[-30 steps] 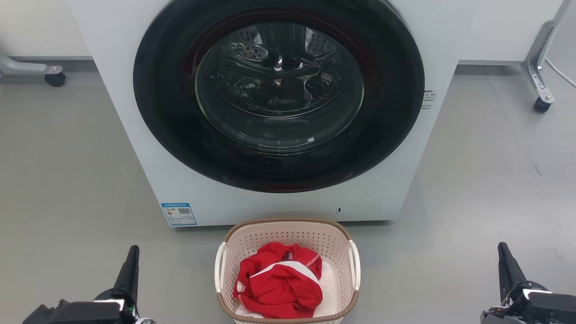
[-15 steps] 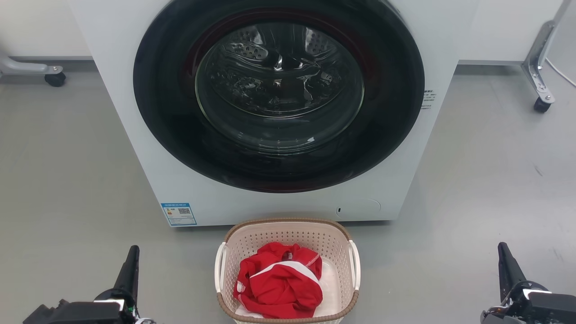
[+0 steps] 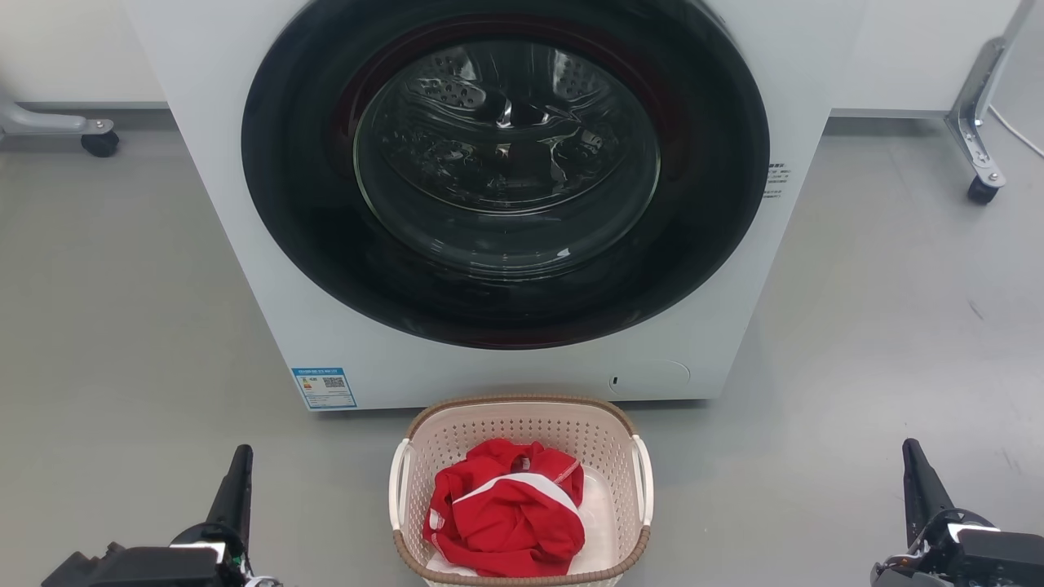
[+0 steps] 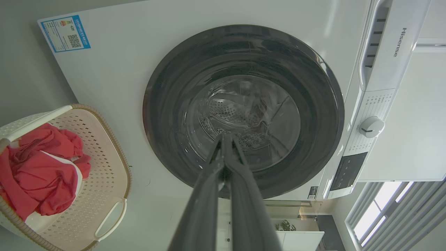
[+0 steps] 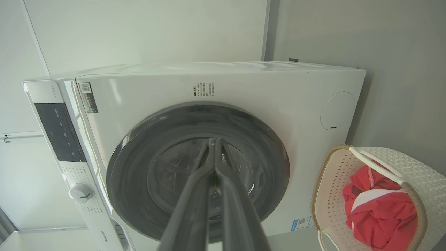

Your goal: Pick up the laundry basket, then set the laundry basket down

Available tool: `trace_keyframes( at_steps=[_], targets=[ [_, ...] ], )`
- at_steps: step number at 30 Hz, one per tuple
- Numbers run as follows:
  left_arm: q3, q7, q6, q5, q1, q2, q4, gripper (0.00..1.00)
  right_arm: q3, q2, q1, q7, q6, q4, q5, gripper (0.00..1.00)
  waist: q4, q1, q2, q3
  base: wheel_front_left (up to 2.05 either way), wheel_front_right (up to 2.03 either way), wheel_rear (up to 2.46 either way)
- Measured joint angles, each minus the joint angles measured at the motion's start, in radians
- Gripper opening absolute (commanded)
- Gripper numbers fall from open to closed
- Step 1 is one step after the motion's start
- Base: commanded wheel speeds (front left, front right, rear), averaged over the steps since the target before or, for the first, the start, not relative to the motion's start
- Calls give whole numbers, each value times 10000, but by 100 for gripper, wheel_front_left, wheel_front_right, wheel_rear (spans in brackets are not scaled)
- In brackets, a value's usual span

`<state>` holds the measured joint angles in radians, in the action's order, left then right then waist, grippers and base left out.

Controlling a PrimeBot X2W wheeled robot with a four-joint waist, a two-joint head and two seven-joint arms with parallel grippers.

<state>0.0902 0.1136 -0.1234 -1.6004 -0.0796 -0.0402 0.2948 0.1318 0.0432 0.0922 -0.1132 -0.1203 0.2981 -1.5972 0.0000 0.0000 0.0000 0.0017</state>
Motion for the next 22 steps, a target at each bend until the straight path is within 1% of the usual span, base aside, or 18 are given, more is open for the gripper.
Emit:
trace_keyframes(
  at_steps=[22],
  targets=[
    [0,0,0,0,0,2,0,0,0,0,0,0,0,-2,0,0,1,0,0,1,0,0,0]
  ],
)
